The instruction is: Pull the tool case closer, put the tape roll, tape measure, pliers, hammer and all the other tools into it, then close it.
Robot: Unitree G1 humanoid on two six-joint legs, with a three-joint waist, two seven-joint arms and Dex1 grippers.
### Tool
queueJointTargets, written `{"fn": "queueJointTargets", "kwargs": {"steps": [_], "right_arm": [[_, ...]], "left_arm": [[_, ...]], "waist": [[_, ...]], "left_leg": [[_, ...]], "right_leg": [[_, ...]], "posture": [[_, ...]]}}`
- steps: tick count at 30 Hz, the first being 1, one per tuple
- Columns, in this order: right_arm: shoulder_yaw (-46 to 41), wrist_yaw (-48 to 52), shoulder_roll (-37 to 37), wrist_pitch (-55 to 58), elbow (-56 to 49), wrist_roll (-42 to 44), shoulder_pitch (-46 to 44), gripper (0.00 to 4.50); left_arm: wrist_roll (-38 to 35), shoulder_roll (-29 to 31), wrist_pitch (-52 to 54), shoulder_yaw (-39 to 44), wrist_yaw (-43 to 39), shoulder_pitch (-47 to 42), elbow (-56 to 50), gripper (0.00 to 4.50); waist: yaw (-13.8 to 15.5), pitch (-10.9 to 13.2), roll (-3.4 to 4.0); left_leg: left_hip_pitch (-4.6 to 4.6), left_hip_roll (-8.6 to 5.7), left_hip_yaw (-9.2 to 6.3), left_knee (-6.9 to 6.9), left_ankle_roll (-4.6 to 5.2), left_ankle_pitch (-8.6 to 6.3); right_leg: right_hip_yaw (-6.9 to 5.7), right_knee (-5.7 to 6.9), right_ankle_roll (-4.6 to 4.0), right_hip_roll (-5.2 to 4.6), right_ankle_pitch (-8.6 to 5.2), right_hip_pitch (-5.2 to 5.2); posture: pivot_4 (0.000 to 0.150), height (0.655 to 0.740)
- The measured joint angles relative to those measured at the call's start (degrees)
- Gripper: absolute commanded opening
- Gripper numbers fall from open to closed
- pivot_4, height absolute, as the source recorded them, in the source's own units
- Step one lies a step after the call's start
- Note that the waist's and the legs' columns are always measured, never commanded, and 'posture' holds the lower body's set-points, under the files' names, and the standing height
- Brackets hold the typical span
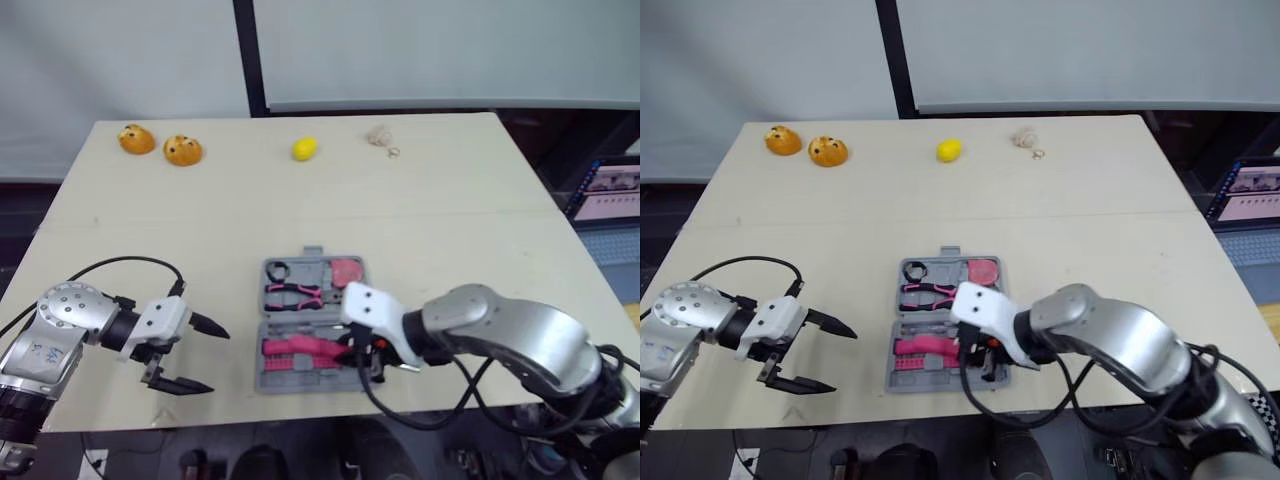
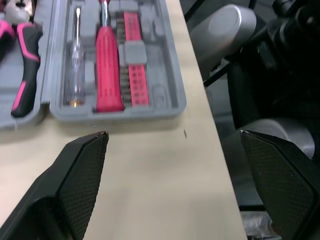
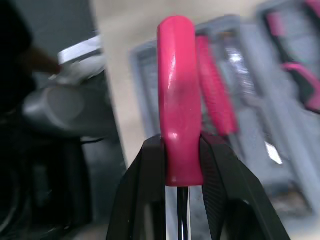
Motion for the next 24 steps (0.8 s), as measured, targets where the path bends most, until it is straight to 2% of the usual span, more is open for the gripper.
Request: {"fn": "queueJointTargets", "kwargs": {"steps": [5,9,24], "right_arm": [[9.18,-0.77,8.12,-0.02,8.15,-3.30,-4.95,0.41],[14.82,-0.81,9.26,-0.84,10.75,-6.09,-5.94,0.41],[17.86,-0.33,11.56,-4.21,15.17,-11.12,-6.59,0.41]], "left_arm": [[0.96,-0.05,-2.79,-0.38,0.02,-0.10,1.65,4.50],[1.52,-0.37,-3.88,-0.43,0.03,0.00,1.78,4.50],[1.96,-1.41,-4.14,-1.58,0.06,-0.21,1.70,4.50]], "waist": [[0.28,0.01,0.01],[0.29,0.01,0.01],[0.18,0.00,0.00]], "left_leg": [[-0.30,0.06,0.04,0.50,0.00,0.00],[-0.34,0.04,0.02,0.88,0.04,0.01],[-0.34,0.07,0.03,0.87,0.05,0.10]], "right_leg": [[-0.15,0.28,-0.01,-0.03,0.00,-0.22],[-0.12,0.50,0.02,-0.10,0.12,-0.20],[-0.13,0.64,-0.08,-0.04,0.19,-0.27]], "posture": [[0.150,0.7370],[0.150,0.7370],[0.150,0.7370]]}}
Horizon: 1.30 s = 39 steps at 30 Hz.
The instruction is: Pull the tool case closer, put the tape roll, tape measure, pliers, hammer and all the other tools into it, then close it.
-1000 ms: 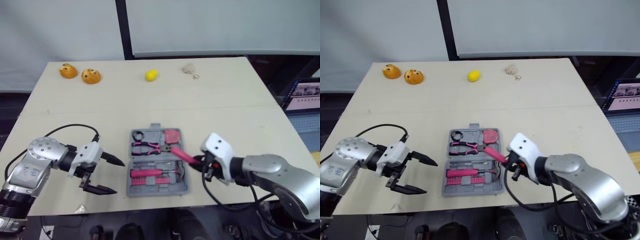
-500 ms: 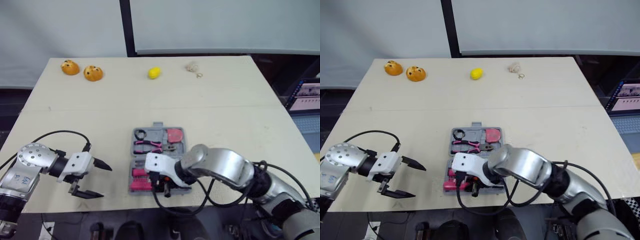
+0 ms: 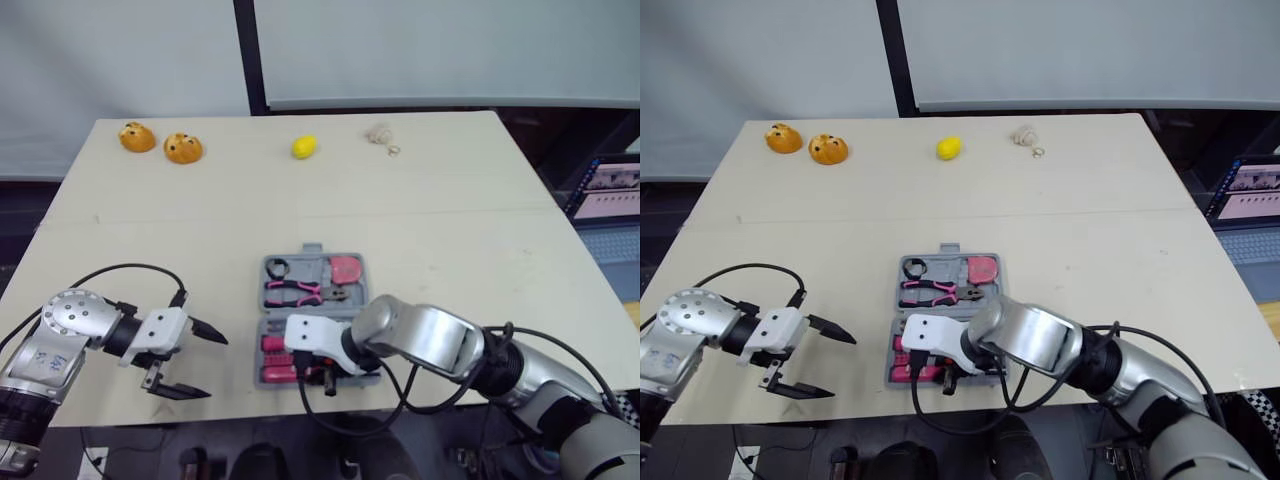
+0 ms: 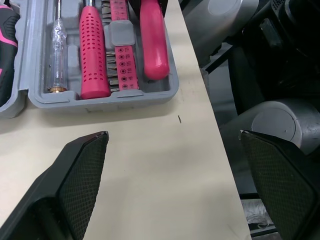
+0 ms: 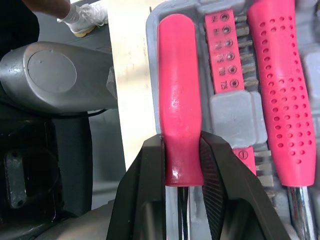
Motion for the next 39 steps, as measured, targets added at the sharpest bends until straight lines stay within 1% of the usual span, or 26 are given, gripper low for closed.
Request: {"fn": "queueJointTargets", "kwargs": {"steps": [9,11,12,15,16,17,19,21,24,25,27,29,30,32,33,34,39], "right_arm": [[1.81,0.61,1.15,-3.24,3.28,-2.45,0.05,0.41],[1.84,0.96,1.14,-3.42,3.22,-2.63,0.05,1.44],[1.85,1.34,1.15,-3.46,2.97,-2.56,0.04,1.84],[0.84,1.96,1.76,-3.49,1.82,-2.40,-0.59,3.29],[0.26,2.11,1.77,-3.55,1.56,-2.32,-1.03,3.93],[-1.54,2.52,1.71,-4.01,1.14,-2.19,-1.78,4.06],[-5.66,4.05,0.23,-7.81,-0.69,-1.75,-1.91,4.06],[-9.89,5.77,-1.68,-15.92,-2.10,-1.81,2.79,4.06],[-12.42,7.64,-2.74,-26.26,-1.73,-1.90,12.45,4.06],[-13.15,8.18,-2.58,-30.72,-0.73,-2.07,16.02,3.83],[-14.05,8.87,-2.16,-37.45,1.96,-3.17,20.45,3.24],[-15.31,9.35,-1.18,-44.06,5.48,-4.43,23.73,2.27],[-15.56,9.75,-0.61,-47.20,7.41,-5.29,25.12,1.68],[-15.44,9.98,0.63,-50.58,10.38,-6.90,26.86,0.73],[-15.40,9.97,1.24,-51.41,11.35,-7.85,27.17,0.16],[-15.33,9.96,1.82,-51.95,12.21,-8.65,27.22,0.07],[-15.02,9.94,3.30,-54.99,16.34,-13.02,28.39,0.07]], "left_arm": [[-0.01,-0.22,1.01,-0.25,0.01,-1.05,-0.23,4.50],[-0.01,-0.22,1.30,-0.25,0.02,-1.21,-0.32,4.50],[-0.01,-0.22,1.47,-0.26,0.02,-1.20,-0.32,4.50],[-0.10,-0.44,2.14,-0.25,0.06,-1.20,-0.61,4.50],[-0.15,-0.55,2.25,-0.25,0.09,-1.20,-0.70,4.50],[-0.22,-0.81,2.65,-0.25,0.13,-1.20,-0.90,4.50],[-0.35,-1.55,3.77,-0.28,0.33,-1.24,-2.17,4.50],[-0.79,-1.67,4.78,-0.21,0.53,-1.33,-3.28,4.50],[-1.35,-1.73,6.09,-0.06,0.73,-1.65,-3.79,4.50],[-1.42,-1.80,6.39,-0.02,0.77,-1.80,-4.10,4.50],[-1.46,-1.93,6.46,-0.01,0.80,-1.99,-4.44,4.50],[-1.48,-2.28,6.50,-0.03,0.90,-2.31,-4.57,4.50],[-1.48,-2.43,6.55,-0.03,1.00,-2.37,-4.56,4.50],[-1.47,-2.64,6.57,-0.03,1.09,-2.79,-4.52,4.50],[-1.46,-2.71,6.54,-0.03,1.07,-3.18,-4.41,4.50],[-1.46,-2.72,6.52,-0.03,1.06,-3.63,-4.31,4.50],[-1.19,-3.16,5.99,-0.16,0.69,-5.13,-2.00,4.50]], "waist": [[-0.03,-0.01,-0.01],[-0.09,-0.01,-0.01],[-0.09,-0.01,-0.01],[-0.07,0.00,-0.01],[-0.05,0.00,0.00],[0.01,0.00,-0.01],[0.14,-0.01,-0.01],[0.45,-0.08,-0.13],[0.48,-0.07,-0.13],[0.48,-0.07,-0.13],[0.31,-0.05,-0.12],[0.22,-0.05,-0.13],[0.23,-0.05,-0.13],[0.25,-0.05,-0.13],[0.25,-0.05,-0.13],[0.25,-0.05,-0.13],[0.36,-0.05,-0.13]], "left_leg": [[0.01,0.00,0.00,0.00,-0.01,0.01],[0.01,0.00,0.01,0.00,-0.01,0.01],[0.01,0.01,0.01,0.00,-0.01,0.01],[0.01,0.00,0.00,0.02,-0.02,0.01],[0.01,0.00,0.01,0.02,-0.02,0.01],[0.01,0.00,-0.01,0.02,-0.02,0.01],[-0.02,0.00,-0.03,0.01,-0.02,0.01],[-0.06,0.00,-0.13,-0.04,-0.01,0.00],[-0.15,-0.03,-0.12,-0.03,0.02,-0.01],[-0.15,-0.04,-0.12,-0.02,0.02,-0.01],[-0.10,-0.05,-0.03,0.02,0.03,-0.01],[0.05,-0.05,0.05,0.02,0.03,0.00],[0.11,-0.04,0.06,0.01,0.02,0.00],[0.16,-0.03,0.10,-0.01,0.01,0.00],[0.17,-0.03,0.12,-0.01,0.01,0.01],[0.20,-0.03,0.14,-0.01,0.00,0.01],[0.24,-0.03,0.21,-0.01,0.00,0.01]], "right_leg": [[0.00,0.02,0.00,0.01,0.00,0.00],[0.01,0.04,0.00,0.01,0.00,0.00],[0.00,0.03,0.00,0.02,0.00,0.00],[0.01,0.06,0.00,0.01,0.00,0.00],[0.01,0.07,0.00,0.00,0.00,0.00],[0.00,0.07,0.00,0.01,0.00,0.00],[-0.03,0.01,0.00,0.01,0.00,0.00],[-0.20,-0.19,0.00,0.01,0.00,0.08],[-0.20,-0.28,0.07,-0.02,0.04,0.11],[-0.19,-0.29,0.10,-0.02,0.06,0.12],[-0.06,-0.26,0.19,0.02,0.11,0.13],[0.03,-0.18,0.19,0.07,0.11,0.18],[0.06,-0.14,0.17,0.10,0.10,0.20],[0.10,-0.06,0.12,0.11,0.07,0.19],[0.12,-0.03,0.12,0.11,0.07,0.19],[0.15,-0.01,0.12,0.12,0.07,0.19],[0.18,0.02,0.09,0.11,0.05,0.19]], "posture": [[0.150,0.7370],[0.150,0.7370],[0.150,0.7370],[0.150,0.7370],[0.150,0.7370],[0.150,0.7370],[0.150,0.7370],[0.150,0.7370],[0.150,0.7370],[0.150,0.7370],[0.150,0.7370],[0.150,0.7370],[0.150,0.7370],[0.150,0.7370],[0.150,0.7370],[0.150,0.7370],[0.150,0.7370]]}}
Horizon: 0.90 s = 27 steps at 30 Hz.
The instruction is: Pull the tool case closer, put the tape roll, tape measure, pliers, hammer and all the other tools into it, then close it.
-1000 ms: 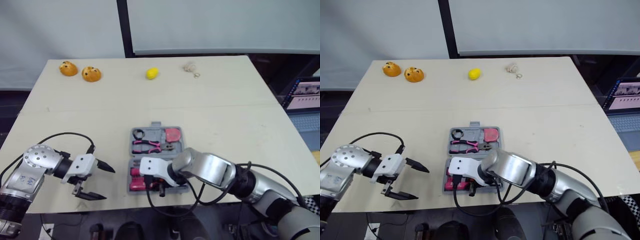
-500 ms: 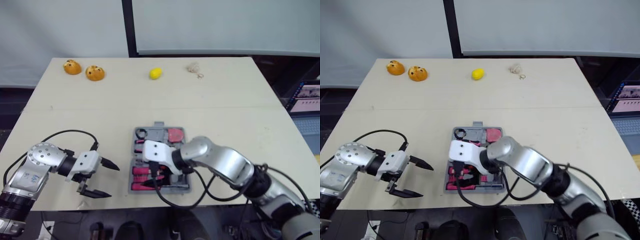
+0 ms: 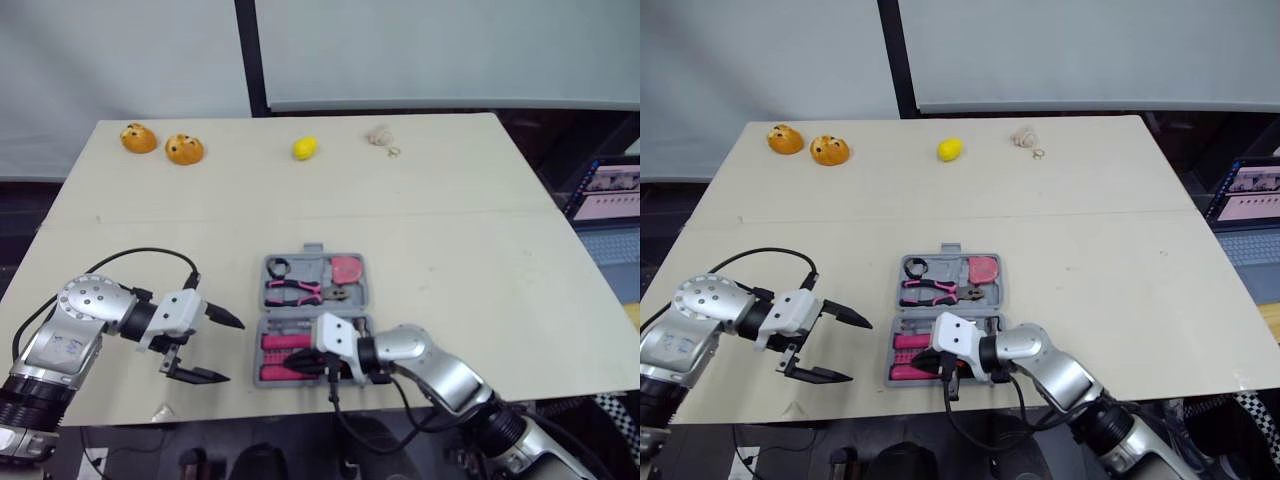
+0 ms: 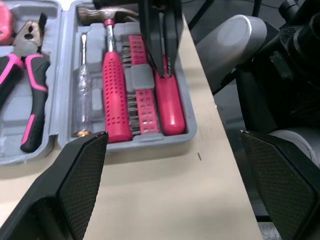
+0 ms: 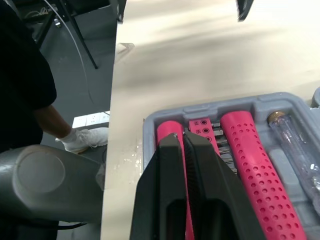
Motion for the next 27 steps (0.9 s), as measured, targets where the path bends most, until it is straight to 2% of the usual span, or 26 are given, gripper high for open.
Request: {"fn": "queueJointTargets", "kwargs": {"steps": [11,16,22,25,27], "right_arm": [[3.95,-0.01,-1.36,-3.35,1.04,-10.21,-1.27,0.07],[1.58,-1.63,0.49,-1.72,0.98,-10.19,1.58,0.07],[-4.81,-0.99,0.09,5.30,-4.22,-3.68,5.92,0.07],[-11.23,0.03,-5.13,7.93,-13.34,0.36,7.35,0.07],[-19.73,1.97,-13.27,10.39,-19.67,3.75,10.06,0.07]], "left_arm": [[1.54,-1.98,-2.19,-1.05,-0.65,-2.65,3.30,4.50],[2.08,-2.89,-2.94,-1.19,-0.66,-3.73,4.37,4.50],[2.76,-3.87,-3.90,-1.60,-0.52,-4.82,6.84,4.50],[2.77,-4.68,-3.87,-1.53,0.65,-5.66,7.99,4.50],[2.61,-4.99,-2.77,-0.82,1.75,-5.68,8.53,4.50]], "waist": [[0.05,-0.62,-0.01],[0.11,-1.17,-0.14],[0.14,-1.07,-0.10],[0.36,-0.94,0.04],[0.82,-0.93,0.03]], "left_leg": [[0.34,0.00,0.09,-0.07,-0.01,-0.01],[0.41,0.01,0.07,-0.12,-0.05,-0.03],[0.23,0.02,0.05,-0.07,-0.05,-0.03],[0.16,-0.03,0.05,-0.02,-0.01,-0.06],[0.13,-0.03,0.00,-0.03,0.02,-0.08]], "right_leg": [[0.07,0.04,-0.08,0.02,-0.05,0.26],[0.07,0.05,-0.13,0.02,-0.11,0.33],[0.06,0.11,-0.14,0.01,-0.12,0.14],[0.10,0.09,-0.07,-0.03,-0.07,0.09],[0.05,-0.01,-0.05,-0.02,-0.07,0.13]], "posture": [[0.150,0.7370],[0.150,0.7370],[0.150,0.7370],[0.150,0.7370],[0.150,0.7370]]}}
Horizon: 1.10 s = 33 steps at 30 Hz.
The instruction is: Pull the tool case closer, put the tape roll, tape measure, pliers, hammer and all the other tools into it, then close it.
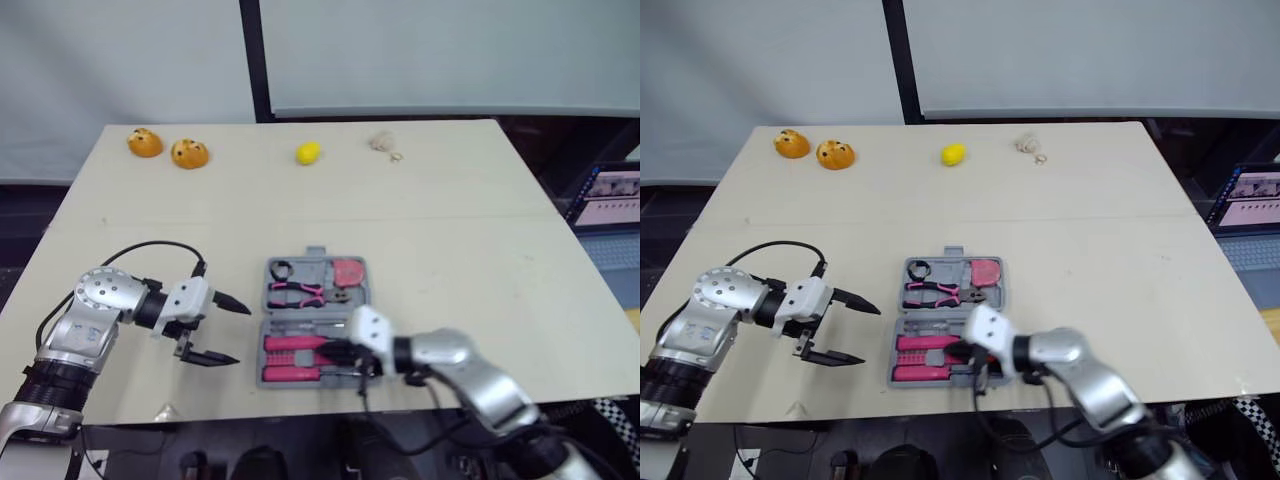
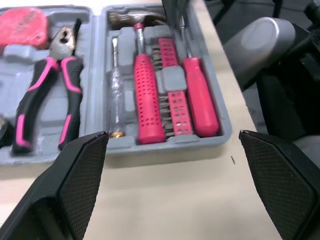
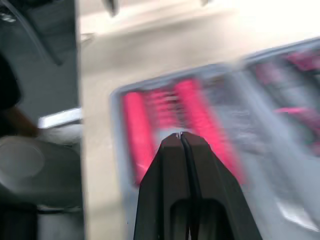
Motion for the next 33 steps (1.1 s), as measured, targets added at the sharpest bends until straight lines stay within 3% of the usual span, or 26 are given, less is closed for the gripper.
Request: {"fn": "queueJointTargets", "kwargs": {"steps": [3,5,7,11,16,22,26,27,29,32,33], "right_arm": [[-10.47,3.16,-8.64,2.39,-1.46,3.75,5.19,0.75],[-18.28,7.41,-15.34,1.98,-0.24,5.67,11.20,1.61],[-25.68,11.71,-20.42,0.37,4.02,6.40,15.49,2.80],[-29.96,15.37,-22.95,-3.43,10.39,6.71,14.89,4.47],[-25.91,16.10,-22.44,-8.34,17.39,4.71,9.15,4.47],[-12.53,13.99,-13.55,-13.26,27.08,-3.10,-4.08,4.47],[-8.80,11.95,-9.49,-14.54,32.27,-6.34,-9.66,4.47],[-8.37,11.88,-8.77,-14.76,32.51,-6.75,-10.23,4.49],[-6.42,11.91,-7.65,-15.22,33.42,-7.60,-11.47,3.92],[-4.26,11.47,-5.18,-15.55,34.85,-9.01,-12.66,2.62],[-3.77,10.91,-4.08,-15.60,35.85,-9.83,-13.24,2.18]], "left_arm": [[-0.61,0.11,1.41,1.06,0.86,0.33,0.36,4.50],[-0.65,1.05,1.34,2.26,0.94,1.57,1.40,4.50],[-0.53,1.87,0.80,3.41,1.35,1.98,4.64,4.50],[1.00,1.71,-2.42,3.34,1.51,-1.00,11.67,4.50],[3.55,-1.10,-6.75,2.65,1.77,-5.71,20.05,4.50],[9.93,-9.18,-13.76,-1.93,4.98,-11.32,32.58,4.50],[12.10,-10.52,-15.72,-2.70,5.88,-14.54,36.47,4.50],[12.22,-10.87,-16.21,-2.72,5.84,-15.38,37.02,4.25],[12.32,-11.46,-17.31,-2.68,5.80,-16.29,38.54,3.71],[13.60,-12.07,-18.69,-3.21,6.27,-16.92,41.11,2.27],[14.34,-12.24,-19.07,-3.68,6.44,-17.32,41.87,2.26]], "waist": [[0.72,0.07,-0.13],[0.87,0.15,-0.06],[0.84,0.18,-0.11],[0.47,0.28,-0.29],[0.72,0.39,-0.16],[0.69,0.49,-0.14],[0.63,0.51,-0.13],[0.63,0.51,-0.13],[0.61,0.51,-0.13],[0.51,0.51,-0.12],[0.46,0.51,-0.12]], "left_leg": [[0.00,0.01,-0.01,0.00,0.00,-0.01],[0.05,-0.02,0.00,-0.04,0.03,-0.02],[0.12,-0.04,0.01,-0.02,0.05,-0.02],[0.30,0.02,0.02,-0.03,0.24,-0.13],[0.17,0.00,0.08,-0.03,0.05,-0.03],[0.04,-0.06,0.34,0.05,0.04,-0.02],[0.09,0.01,0.76,0.08,0.02,0.00],[0.09,0.01,0.85,0.08,0.02,0.00],[0.13,0.02,0.92,0.08,0.02,0.00],[0.13,0.04,0.98,0.07,0.01,0.01],[0.13,0.05,0.98,0.08,-0.01,0.01]], "right_leg": [[-0.01,-0.04,0.01,0.05,0.00,0.00],[0.01,-0.07,0.03,0.04,0.01,0.05],[0.04,-0.06,0.09,0.05,0.05,0.13],[0.08,-0.07,0.09,0.20,0.05,0.31],[0.08,-0.09,0.10,0.15,0.05,0.18],[0.11,0.00,0.22,0.15,0.12,-0.06],[0.08,0.05,0.22,0.14,0.12,-0.06],[0.08,0.06,0.22,0.13,0.12,-0.06],[0.08,0.09,0.22,0.13,0.12,-0.06],[0.08,0.13,0.21,0.15,0.12,-0.10],[0.08,0.13,0.21,0.16,0.12,-0.09]], "posture": [[0.150,0.7370],[0.150,0.7370],[0.150,0.7370],[0.150,0.7370],[0.150,0.7370],[0.150,0.7370],[0.150,0.7370],[0.150,0.7370],[0.150,0.7370],[0.150,0.7370],[0.150,0.7370]]}}
